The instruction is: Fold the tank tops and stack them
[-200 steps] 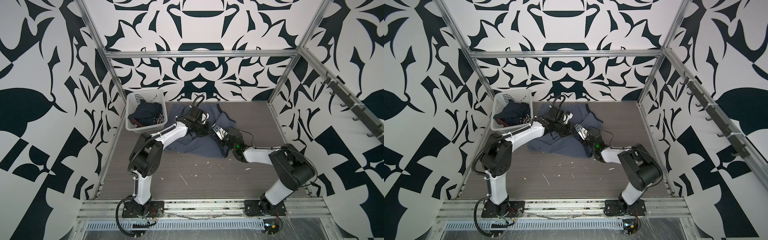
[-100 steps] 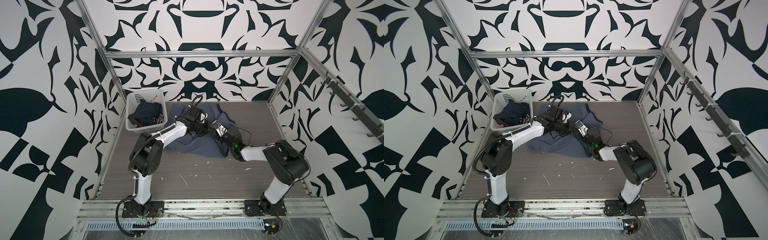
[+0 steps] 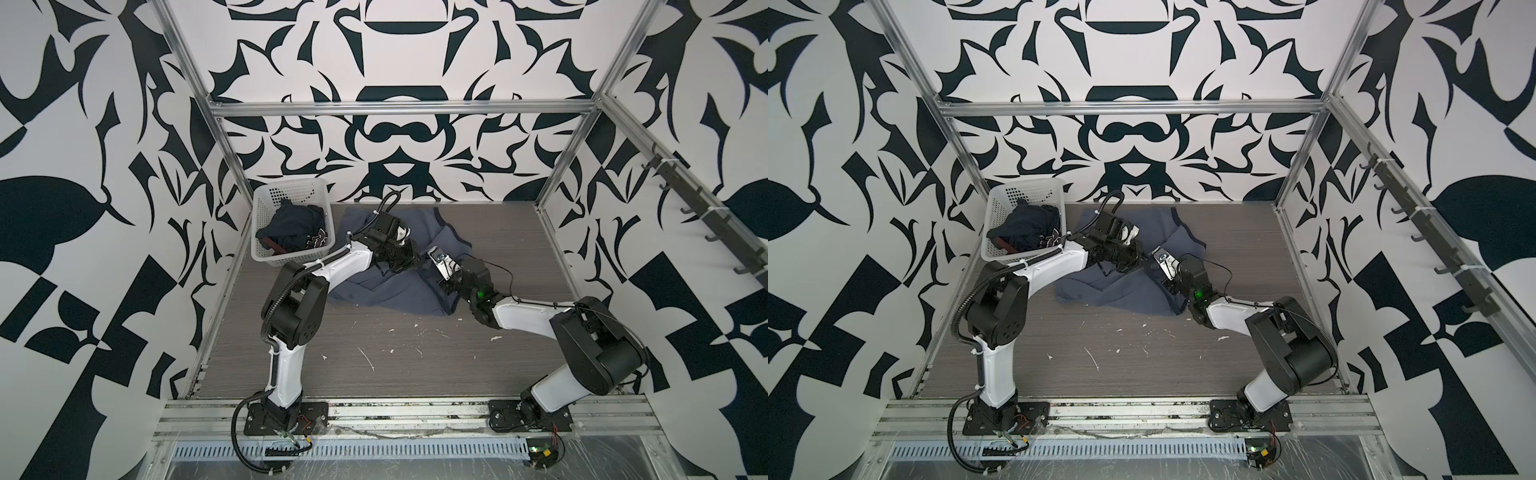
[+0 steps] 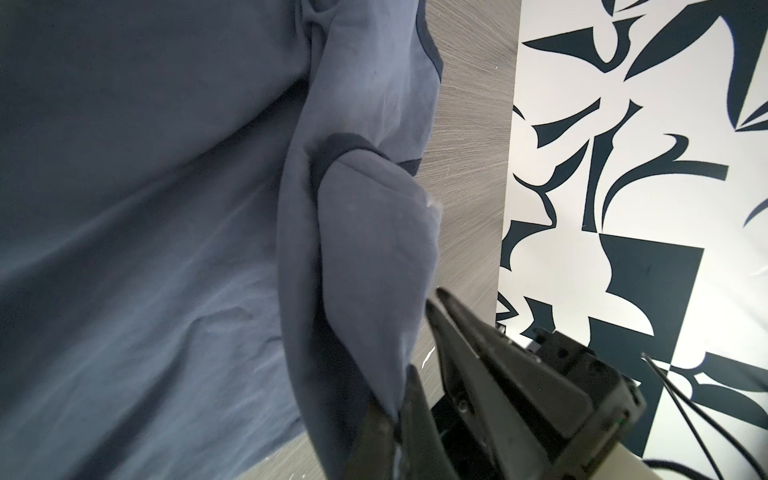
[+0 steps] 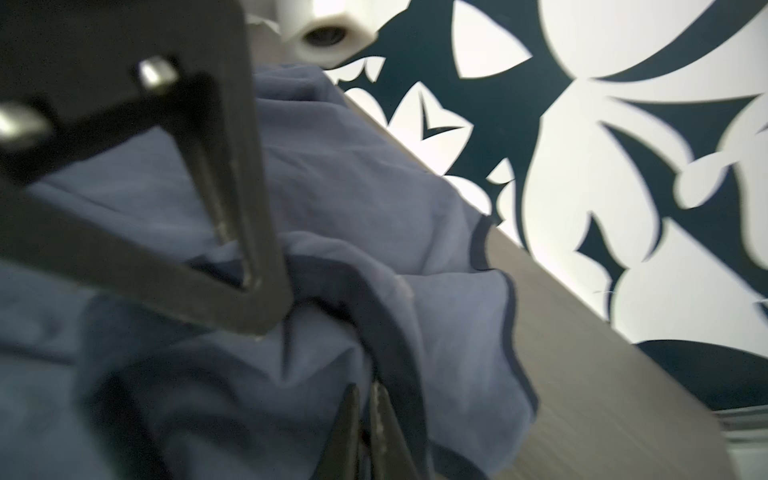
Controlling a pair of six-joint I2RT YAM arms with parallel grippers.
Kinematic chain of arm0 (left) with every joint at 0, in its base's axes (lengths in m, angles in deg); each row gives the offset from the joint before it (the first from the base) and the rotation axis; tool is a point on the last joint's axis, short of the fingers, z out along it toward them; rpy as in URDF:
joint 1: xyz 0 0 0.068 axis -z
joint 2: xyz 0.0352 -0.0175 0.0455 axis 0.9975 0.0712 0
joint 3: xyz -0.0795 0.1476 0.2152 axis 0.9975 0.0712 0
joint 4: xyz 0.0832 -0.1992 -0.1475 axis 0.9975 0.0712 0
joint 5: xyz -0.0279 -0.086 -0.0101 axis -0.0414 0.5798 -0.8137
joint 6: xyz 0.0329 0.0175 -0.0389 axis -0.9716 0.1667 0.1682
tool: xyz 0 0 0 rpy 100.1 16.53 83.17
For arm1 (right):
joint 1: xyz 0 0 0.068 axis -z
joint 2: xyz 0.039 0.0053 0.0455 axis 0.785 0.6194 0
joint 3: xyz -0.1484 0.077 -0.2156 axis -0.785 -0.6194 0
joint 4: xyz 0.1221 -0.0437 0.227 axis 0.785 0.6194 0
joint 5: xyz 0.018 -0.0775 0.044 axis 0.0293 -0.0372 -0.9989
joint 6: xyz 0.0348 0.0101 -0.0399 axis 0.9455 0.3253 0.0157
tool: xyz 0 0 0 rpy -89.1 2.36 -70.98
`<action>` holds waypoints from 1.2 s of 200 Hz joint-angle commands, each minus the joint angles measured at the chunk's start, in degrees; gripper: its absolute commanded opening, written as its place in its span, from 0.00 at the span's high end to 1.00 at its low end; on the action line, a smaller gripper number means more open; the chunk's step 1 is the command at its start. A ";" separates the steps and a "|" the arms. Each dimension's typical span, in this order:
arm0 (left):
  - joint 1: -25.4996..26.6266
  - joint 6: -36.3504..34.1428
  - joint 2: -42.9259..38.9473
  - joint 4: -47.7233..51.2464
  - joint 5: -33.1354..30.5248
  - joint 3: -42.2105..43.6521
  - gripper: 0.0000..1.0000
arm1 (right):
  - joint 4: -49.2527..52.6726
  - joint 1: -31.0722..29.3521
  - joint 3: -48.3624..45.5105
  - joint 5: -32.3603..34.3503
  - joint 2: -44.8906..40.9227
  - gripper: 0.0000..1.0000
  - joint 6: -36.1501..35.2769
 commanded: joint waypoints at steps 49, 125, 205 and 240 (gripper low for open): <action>-1.12 -4.61 1.76 2.44 -5.01 -0.66 0.75 | 13.58 6.77 7.00 -7.52 -1.72 0.83 13.43; 3.93 -23.95 -0.61 13.92 -30.47 -3.07 0.39 | 27.45 7.19 11.26 -6.95 -0.77 0.79 21.81; 2.25 -19.84 -2.09 7.23 -27.54 2.14 0.35 | 39.57 2.99 19.38 -3.07 4.91 0.72 16.28; 0.55 -17.09 -3.38 3.44 -24.24 4.82 0.34 | 41.09 2.09 21.72 1.13 7.33 0.71 14.98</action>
